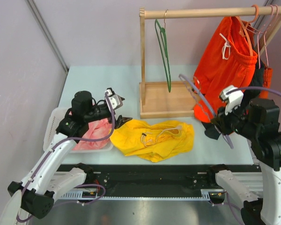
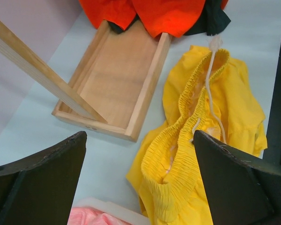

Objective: Place the shorts on the hanger

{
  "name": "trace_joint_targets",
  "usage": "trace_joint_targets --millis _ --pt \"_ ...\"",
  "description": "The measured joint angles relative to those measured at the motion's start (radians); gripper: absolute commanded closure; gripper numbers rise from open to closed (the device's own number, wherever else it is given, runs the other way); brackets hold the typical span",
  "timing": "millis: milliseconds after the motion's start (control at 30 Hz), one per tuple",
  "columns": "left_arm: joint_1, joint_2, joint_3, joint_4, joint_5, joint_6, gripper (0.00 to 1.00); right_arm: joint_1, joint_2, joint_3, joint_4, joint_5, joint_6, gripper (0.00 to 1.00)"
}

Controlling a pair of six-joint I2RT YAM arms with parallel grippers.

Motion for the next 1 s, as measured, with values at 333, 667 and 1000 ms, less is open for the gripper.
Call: trace_joint_targets --millis 333,667,1000 --pt "-0.045 -0.006 -0.036 0.0 0.109 0.131 0.0 0.014 -0.023 -0.042 -0.108 -0.273 -0.283 0.96" --pt "-0.113 -0.027 -0.035 -0.032 0.117 0.328 0.18 0.169 0.082 -0.082 -0.108 -0.416 -0.394 1.0" --pt "-0.213 0.059 0.002 -0.109 0.109 0.409 0.99 0.293 0.131 -0.082 -0.108 -0.423 -0.439 0.92"
